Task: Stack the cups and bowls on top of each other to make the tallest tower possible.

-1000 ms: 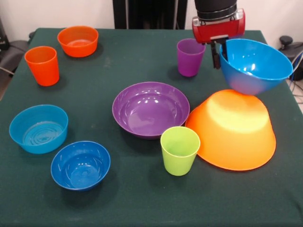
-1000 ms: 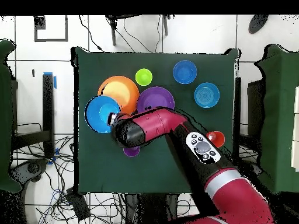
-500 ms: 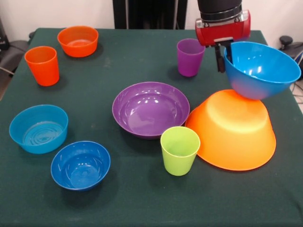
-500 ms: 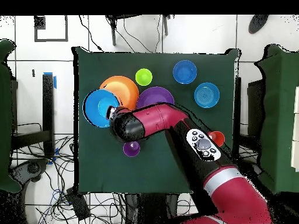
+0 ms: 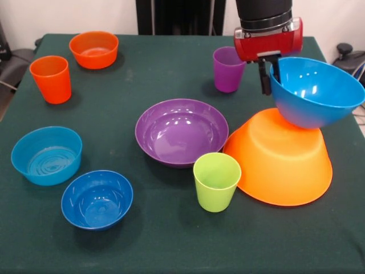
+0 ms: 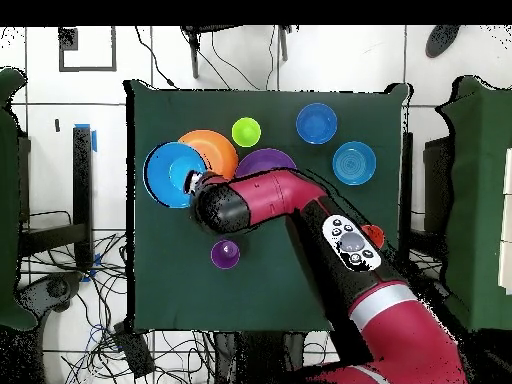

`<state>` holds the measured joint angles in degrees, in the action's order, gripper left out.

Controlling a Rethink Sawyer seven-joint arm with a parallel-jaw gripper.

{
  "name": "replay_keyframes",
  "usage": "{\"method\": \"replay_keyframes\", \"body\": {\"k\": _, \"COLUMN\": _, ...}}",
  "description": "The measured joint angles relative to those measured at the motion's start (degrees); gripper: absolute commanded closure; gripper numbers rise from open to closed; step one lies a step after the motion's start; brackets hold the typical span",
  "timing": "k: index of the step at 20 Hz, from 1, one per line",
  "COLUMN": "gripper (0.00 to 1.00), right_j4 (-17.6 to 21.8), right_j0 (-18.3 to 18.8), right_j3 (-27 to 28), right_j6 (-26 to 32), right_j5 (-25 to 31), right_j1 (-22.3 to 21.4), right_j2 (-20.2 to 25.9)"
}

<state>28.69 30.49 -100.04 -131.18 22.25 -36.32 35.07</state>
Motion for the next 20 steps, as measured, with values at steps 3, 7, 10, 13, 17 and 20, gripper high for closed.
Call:
{"method": "replay_keyframes", "body": {"k": 3, "gripper": 1.00, "right_j4": 0.0, "right_j0": 0.0, "right_j3": 0.5, "right_j6": 0.0, "right_j5": 0.0, "right_j1": 0.1, "right_j2": -0.1}}
{"method": "replay_keyframes", "body": {"k": 7, "gripper": 1.00, "right_j4": 0.0, "right_j0": 0.0, "right_j3": 1.6, "right_j6": 0.0, "right_j5": 0.0, "right_j1": 1.1, "right_j2": -0.4}}
{"method": "replay_keyframes", "body": {"k": 10, "gripper": 1.00, "right_j4": 0.0, "right_j0": 0.0, "right_j3": 2.1, "right_j6": 0.0, "right_j5": 0.0, "right_j1": 2.0, "right_j2": -0.6}}
{"method": "replay_keyframes", "body": {"k": 13, "gripper": 1.00, "right_j4": 0.0, "right_j0": 0.0, "right_j3": 2.5, "right_j6": 0.0, "right_j5": 0.0, "right_j1": 2.5, "right_j2": -0.7}}
{"method": "replay_keyframes", "body": {"k": 17, "gripper": 1.00, "right_j4": 0.0, "right_j0": 0.0, "right_j3": 2.9, "right_j6": 0.0, "right_j5": 0.0, "right_j1": 2.9, "right_j2": -0.9}}
{"method": "replay_keyframes", "body": {"k": 20, "gripper": 1.00, "right_j4": 0.0, "right_j0": 0.0, "right_j3": 3.3, "right_j6": 0.0, "right_j5": 0.0, "right_j1": 3.5, "right_j2": -1.1}}
